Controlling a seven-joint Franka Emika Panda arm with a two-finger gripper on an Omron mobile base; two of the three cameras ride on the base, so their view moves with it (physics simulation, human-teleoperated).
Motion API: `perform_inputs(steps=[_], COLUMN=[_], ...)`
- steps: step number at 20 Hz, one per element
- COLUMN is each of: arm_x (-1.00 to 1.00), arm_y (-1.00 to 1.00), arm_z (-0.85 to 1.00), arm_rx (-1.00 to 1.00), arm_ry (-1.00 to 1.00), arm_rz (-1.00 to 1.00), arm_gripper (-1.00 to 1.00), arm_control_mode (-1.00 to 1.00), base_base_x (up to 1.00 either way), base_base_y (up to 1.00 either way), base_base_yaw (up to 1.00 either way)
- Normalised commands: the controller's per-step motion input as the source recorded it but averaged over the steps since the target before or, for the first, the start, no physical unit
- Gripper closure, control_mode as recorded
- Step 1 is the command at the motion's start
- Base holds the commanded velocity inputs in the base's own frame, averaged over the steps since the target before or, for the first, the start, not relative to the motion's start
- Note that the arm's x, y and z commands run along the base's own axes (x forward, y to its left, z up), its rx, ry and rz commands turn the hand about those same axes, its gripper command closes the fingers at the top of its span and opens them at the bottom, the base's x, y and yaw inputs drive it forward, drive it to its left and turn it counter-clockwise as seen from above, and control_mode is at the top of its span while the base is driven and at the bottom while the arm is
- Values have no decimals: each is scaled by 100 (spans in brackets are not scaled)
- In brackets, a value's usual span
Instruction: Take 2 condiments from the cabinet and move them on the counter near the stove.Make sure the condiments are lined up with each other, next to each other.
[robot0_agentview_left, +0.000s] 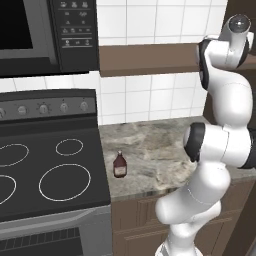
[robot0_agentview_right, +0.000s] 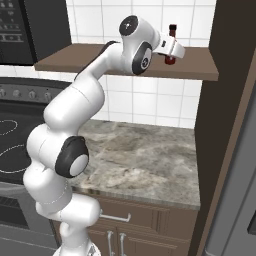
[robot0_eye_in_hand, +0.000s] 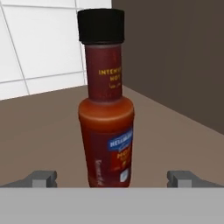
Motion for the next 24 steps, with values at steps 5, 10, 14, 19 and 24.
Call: perform_inputs(steps=[5, 10, 14, 19, 24], arm_x=[16, 13, 9, 11, 12], arm_y=[-9, -4, 0, -2, -2], arm_z=[0, 0, 0, -2, -6], arm_rx=[0, 0, 0, 0, 0], arm_ry=[0, 0, 0, 0, 0], arm_rz=[0, 0, 0, 0, 0], arm_gripper=[-100, -100, -100, -100, -100], arm_control_mode=[-100, -100, -100, -100, -100], base_base_x=[0, 0, 0, 0, 0], base_base_y=[0, 0, 0, 0, 0], base_base_yaw=[0, 0, 0, 0, 0])
